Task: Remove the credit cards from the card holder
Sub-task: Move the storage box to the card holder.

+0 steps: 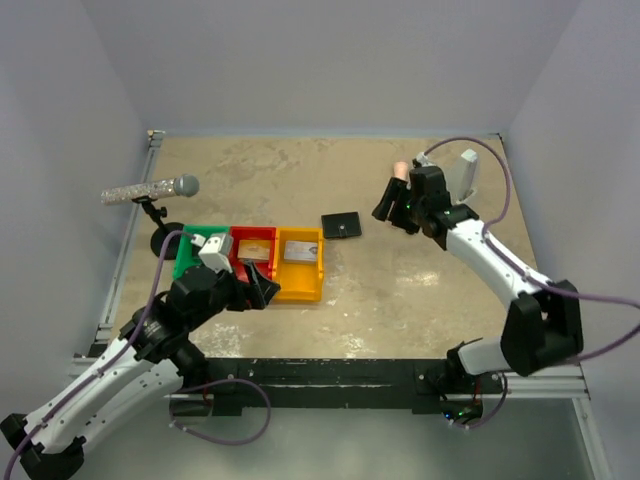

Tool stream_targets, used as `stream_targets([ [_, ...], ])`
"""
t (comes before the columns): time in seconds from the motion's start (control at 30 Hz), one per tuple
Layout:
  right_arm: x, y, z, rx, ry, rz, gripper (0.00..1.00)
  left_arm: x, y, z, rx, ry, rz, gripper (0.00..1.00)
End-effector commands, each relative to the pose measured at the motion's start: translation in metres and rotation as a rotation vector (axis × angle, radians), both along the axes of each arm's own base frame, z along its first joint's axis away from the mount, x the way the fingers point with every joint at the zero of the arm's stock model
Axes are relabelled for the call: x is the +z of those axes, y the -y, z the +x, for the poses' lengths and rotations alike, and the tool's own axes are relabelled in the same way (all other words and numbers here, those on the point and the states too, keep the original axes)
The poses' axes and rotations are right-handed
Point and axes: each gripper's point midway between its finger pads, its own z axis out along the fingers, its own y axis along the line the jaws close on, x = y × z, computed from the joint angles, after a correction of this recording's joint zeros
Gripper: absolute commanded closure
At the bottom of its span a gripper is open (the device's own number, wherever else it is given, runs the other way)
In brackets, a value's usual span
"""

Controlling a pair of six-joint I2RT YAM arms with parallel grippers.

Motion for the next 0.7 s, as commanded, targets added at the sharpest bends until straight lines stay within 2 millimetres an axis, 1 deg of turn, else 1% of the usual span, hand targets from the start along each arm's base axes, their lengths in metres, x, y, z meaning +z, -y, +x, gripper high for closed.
stream_targets([
  [0.0, 0.008, -0.037, 0.044, 0.042, 0.005, 0.169, 0.38, 0.014, 0.006, -0.008, -0.061, 0.069, -0.071, 0.04],
  [0.13, -0.019, -0.055, 0.062, 0.054, -0.081, 0.218, 0.4, 0.017, -0.002, -0.011, -0.042, 0.101, -0.083, 0.05],
  [0.17, -0.022, -0.059, 0.065, 0.061, -0.09, 0.227, 0.4, 0.017, -0.005, -0.012, -0.036, 0.103, -0.079, 0.05],
  [0.3, -0.04, -0.066, 0.075, 0.063, -0.136, 0.234, 0.43, 0.012, -0.009, -0.014, -0.029, 0.092, -0.058, 0.05],
  [0.4, -0.048, -0.068, 0.079, 0.056, -0.155, 0.235, 0.45, 0.009, -0.009, -0.014, -0.031, 0.085, -0.052, 0.05],
  [0.53, -0.065, -0.07, 0.077, 0.054, -0.202, 0.233, 0.47, 0.006, -0.006, -0.012, -0.034, 0.076, -0.044, 0.05],
  [0.67, -0.075, -0.069, 0.078, 0.051, -0.227, 0.223, 0.48, 0.005, -0.005, -0.01, -0.032, 0.07, -0.041, 0.05],
])
